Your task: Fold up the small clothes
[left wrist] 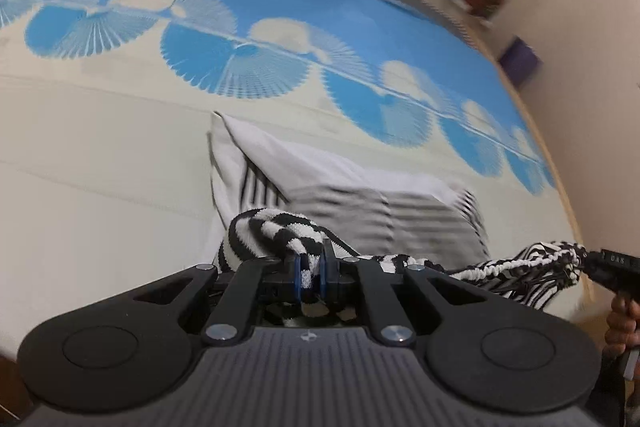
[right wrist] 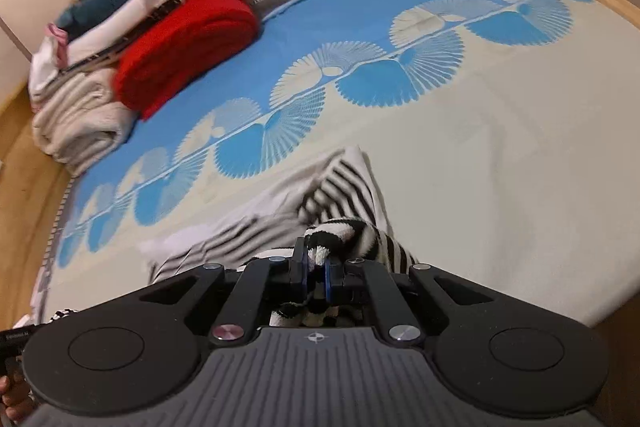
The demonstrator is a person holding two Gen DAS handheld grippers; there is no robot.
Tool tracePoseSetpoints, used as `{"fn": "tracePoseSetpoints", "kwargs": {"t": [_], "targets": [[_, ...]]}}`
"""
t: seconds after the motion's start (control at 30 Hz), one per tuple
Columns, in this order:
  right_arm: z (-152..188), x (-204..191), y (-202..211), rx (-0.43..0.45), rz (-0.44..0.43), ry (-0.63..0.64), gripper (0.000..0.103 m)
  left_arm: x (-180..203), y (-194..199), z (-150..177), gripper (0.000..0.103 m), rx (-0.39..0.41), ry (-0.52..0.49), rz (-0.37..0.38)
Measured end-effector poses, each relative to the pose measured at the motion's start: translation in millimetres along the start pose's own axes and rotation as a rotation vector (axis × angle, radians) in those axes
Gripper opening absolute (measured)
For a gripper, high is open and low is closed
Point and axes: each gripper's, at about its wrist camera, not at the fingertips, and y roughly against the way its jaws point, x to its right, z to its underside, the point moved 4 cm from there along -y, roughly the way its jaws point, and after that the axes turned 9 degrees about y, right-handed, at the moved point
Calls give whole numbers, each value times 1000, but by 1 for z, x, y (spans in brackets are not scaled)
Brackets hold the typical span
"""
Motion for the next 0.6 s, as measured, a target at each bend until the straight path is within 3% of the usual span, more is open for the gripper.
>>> {"fn": "tracePoseSetpoints", "kwargs": {"t": [0.17, 0.23, 0.3, 0.4, 0.47, 0.57, 0.6], "targets": [[-33, 5, -101, -102, 56, 18, 7, -26, -85, -39, 9, -85, 77, -70], [-27, 5, -129, -136, 76, 79, 8, -38, -105, -41, 10, -137, 133, -93], [-22, 11, -147, -197, 123, 67, 12, -39, -108, -47, 13, -143, 160, -68], [-31, 19, -143, -152, 100, -20, 16, -37, -99, -52, 21, -129, 151, -45], [-38, 24, -128, -79, 80, -52, 22, -42, -85, -55, 37, -77, 186, -26], [-43, 35, -102, 24, 147, -46, 38, -54, -58, -61, 43, 14, 232, -1], [-42, 40, -94, 47, 156, -43, 38, -57, -53, -61, 43, 26, 236, 5]]}}
